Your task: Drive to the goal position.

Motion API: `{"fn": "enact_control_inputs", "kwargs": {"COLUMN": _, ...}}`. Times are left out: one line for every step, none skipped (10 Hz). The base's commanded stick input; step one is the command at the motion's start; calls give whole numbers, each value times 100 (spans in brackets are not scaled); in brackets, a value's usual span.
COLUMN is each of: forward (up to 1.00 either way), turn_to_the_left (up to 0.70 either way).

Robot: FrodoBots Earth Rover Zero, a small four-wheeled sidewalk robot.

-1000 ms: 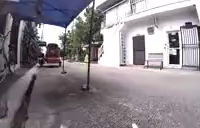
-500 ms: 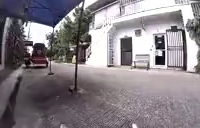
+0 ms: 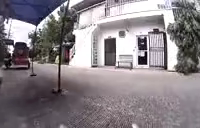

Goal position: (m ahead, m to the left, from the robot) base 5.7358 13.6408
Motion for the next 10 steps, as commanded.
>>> {"fn": "enact_control_inputs", "kwargs": {"forward": 0, "turn_to_the_left": -47}}
{"fn": "enact_control_inputs", "kwargs": {"forward": 0, "turn_to_the_left": -6}}
{"fn": "enact_control_inputs", "kwargs": {"forward": 59, "turn_to_the_left": 0}}
{"fn": "enact_control_inputs", "kwargs": {"forward": 70, "turn_to_the_left": 0}}
{"fn": "enact_control_inputs", "kwargs": {"forward": 70, "turn_to_the_left": 0}}
{"fn": "enact_control_inputs", "kwargs": {"forward": 70, "turn_to_the_left": 0}}
{"fn": "enact_control_inputs", "kwargs": {"forward": 70, "turn_to_the_left": 0}}
{"fn": "enact_control_inputs", "kwargs": {"forward": 70, "turn_to_the_left": 0}}
{"fn": "enact_control_inputs", "kwargs": {"forward": 70, "turn_to_the_left": 0}}
{"fn": "enact_control_inputs", "kwargs": {"forward": 70, "turn_to_the_left": 0}}
